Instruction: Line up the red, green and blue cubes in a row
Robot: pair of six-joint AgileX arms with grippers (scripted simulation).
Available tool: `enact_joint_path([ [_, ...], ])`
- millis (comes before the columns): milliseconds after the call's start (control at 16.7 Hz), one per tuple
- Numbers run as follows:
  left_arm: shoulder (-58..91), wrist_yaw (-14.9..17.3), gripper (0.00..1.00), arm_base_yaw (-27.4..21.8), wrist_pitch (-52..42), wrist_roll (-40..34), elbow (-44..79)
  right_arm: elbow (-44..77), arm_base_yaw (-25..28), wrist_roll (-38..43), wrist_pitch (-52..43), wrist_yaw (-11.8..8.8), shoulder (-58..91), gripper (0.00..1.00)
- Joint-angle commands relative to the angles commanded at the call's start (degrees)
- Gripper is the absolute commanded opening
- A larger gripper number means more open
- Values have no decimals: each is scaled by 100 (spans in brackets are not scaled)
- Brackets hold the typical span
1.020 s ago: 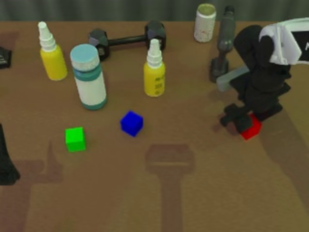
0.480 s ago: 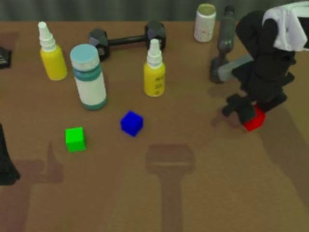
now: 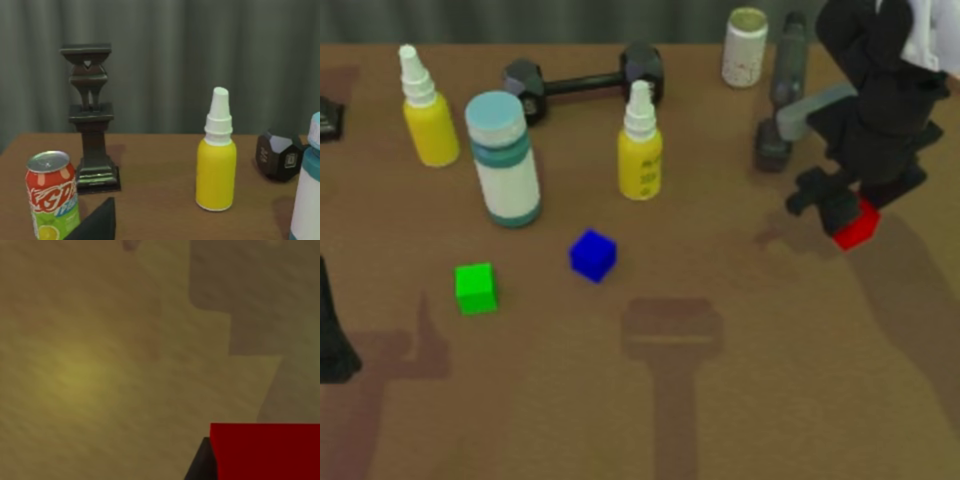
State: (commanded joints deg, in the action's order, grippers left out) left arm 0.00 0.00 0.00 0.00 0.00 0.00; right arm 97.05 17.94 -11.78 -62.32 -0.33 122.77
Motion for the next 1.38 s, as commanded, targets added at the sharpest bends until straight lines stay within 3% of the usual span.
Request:
enact_joint_path([
  [180, 0, 0, 100, 0, 0, 0, 0, 201, 137, 199, -112, 8, 137, 0],
  [360, 0, 0, 100, 0, 0, 0, 0, 916, 560, 927, -459, 38, 541, 0],
  [840, 0, 0, 100, 0, 0, 0, 0, 3636, 2320, 4667, -1865, 147, 2033, 0],
  [1020, 0, 0, 100, 0, 0, 0, 0, 4467, 2883, 5704, -2239, 194, 2390, 0],
  [1380, 0, 0, 100, 0, 0, 0, 0, 4950, 3217, 6244, -2432, 233, 2554, 0],
])
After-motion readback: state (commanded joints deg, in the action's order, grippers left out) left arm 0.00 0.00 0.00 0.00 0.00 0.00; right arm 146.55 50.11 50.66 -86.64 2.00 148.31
